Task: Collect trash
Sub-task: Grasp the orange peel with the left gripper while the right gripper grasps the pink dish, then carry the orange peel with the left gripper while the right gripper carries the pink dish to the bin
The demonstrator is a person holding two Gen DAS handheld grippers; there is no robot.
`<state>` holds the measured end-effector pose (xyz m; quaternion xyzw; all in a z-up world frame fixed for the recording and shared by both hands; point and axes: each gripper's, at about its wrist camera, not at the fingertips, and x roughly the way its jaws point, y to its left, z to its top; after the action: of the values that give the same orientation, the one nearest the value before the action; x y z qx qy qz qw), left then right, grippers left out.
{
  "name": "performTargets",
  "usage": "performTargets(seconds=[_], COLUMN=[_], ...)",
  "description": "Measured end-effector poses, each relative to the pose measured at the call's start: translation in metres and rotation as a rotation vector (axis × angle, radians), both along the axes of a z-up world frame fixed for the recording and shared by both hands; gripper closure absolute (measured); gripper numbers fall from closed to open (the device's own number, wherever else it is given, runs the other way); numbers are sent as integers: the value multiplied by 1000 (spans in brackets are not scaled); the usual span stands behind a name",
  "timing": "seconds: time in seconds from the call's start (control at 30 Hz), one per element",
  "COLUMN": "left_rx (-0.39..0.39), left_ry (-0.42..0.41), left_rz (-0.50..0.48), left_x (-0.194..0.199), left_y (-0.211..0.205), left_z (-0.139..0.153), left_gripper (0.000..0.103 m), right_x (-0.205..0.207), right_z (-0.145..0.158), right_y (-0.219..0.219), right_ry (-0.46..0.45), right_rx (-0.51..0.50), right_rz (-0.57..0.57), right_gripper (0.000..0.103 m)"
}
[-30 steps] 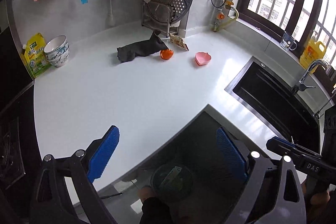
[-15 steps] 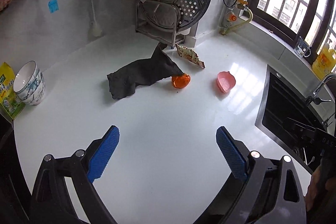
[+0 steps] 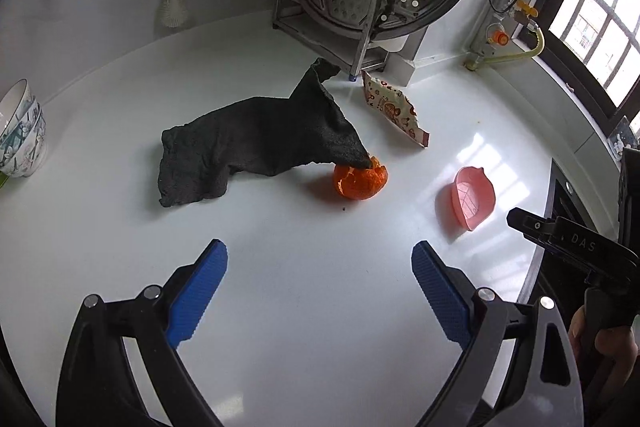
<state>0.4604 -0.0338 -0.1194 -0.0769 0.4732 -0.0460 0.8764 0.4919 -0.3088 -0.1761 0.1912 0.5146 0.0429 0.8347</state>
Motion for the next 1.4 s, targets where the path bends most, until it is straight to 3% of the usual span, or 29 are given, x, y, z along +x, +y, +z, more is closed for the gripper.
performTargets(seconds=[0.27, 0.37, 0.4, 0.5, 0.97, 1.03, 1.1, 1.17, 1.27, 1.4], left_rx=[12, 12, 12, 19, 70, 72, 100, 126, 137, 108], left_ry=[31, 35, 35, 40, 40, 30, 32, 33, 21, 20], left_rz=[56, 60, 58, 58, 77, 86, 86, 78, 41, 36], left_x=[32, 41, 44, 53, 92, 94, 96, 96, 92, 84], left_y=[-13, -17, -19, -25, -47, -47, -50, -54, -63, -61], left_z=[-21, -24, -25, -30, -57, -59, -63, -66, -64, -60], left_gripper=[11, 11, 11, 11, 11, 15, 36, 43, 62, 71], right_x=[36, 38, 39, 40, 34, 33, 33, 32, 30, 26], right_z=[-28, -32, -33, -35, -37, -38, -38, -38, -38, -37], right_y=[4, 10, 12, 14, -14, -16, -16, -17, -17, -16], right_ry=[26, 15, 17, 12, 3, 3, 0, -1, -3, -7], right_rx=[-45, -72, -70, -65, -10, -3, 0, 4, 8, 23], right_rz=[12, 43, 62, 98, 79, 78, 78, 77, 80, 89], right_gripper=[52, 68, 78, 97, 99, 99, 99, 99, 99, 99])
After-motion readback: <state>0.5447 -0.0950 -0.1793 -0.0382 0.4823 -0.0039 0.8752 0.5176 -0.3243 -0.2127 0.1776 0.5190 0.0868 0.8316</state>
